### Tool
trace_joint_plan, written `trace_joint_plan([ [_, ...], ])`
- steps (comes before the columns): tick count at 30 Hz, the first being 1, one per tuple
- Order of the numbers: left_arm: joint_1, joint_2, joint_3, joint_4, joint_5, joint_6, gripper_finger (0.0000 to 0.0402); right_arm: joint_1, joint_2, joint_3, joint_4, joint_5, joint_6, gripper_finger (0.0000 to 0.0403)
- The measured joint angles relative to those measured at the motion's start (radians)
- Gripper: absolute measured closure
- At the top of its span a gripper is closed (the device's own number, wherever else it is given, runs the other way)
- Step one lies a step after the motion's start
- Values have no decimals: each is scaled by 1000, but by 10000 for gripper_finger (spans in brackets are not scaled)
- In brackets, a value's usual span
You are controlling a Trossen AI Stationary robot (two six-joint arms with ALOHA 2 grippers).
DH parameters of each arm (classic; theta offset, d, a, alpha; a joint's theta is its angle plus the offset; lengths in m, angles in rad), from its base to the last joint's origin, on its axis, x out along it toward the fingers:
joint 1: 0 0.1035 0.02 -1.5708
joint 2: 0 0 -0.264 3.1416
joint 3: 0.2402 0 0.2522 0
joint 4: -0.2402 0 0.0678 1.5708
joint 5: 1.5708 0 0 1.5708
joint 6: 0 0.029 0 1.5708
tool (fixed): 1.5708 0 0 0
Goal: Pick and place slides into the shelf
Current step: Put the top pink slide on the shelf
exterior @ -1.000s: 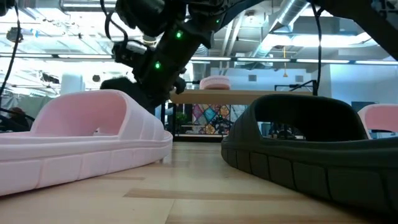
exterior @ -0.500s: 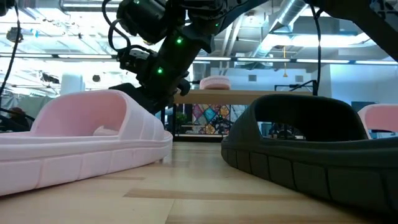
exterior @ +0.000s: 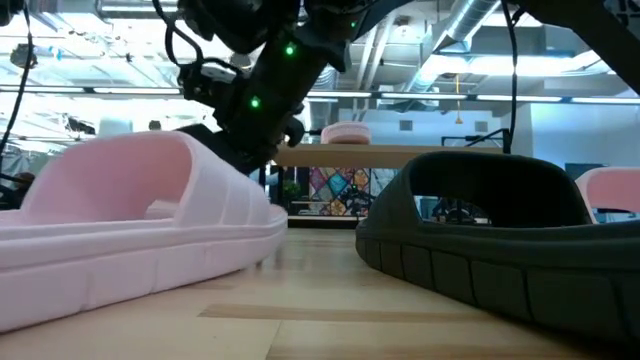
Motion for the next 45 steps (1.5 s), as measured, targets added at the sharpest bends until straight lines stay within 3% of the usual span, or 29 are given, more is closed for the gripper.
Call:
trace_joint_plan([
  [15, 0, 0, 0, 0, -19, -18, 263, -3, -2, 160, -24, 34, -41, 402],
  [26, 0, 0, 0, 0, -60, -22, 263, -15, -3, 432, -193, 53, -137, 402],
  [36, 0, 0, 0, 0, -125, -38, 263, -41, -174, 419, -228, 78, -132, 402],
  [45, 0, 0, 0, 2, -253, -88, 263, -62, -311, 418, -412, 131, -132, 403],
])
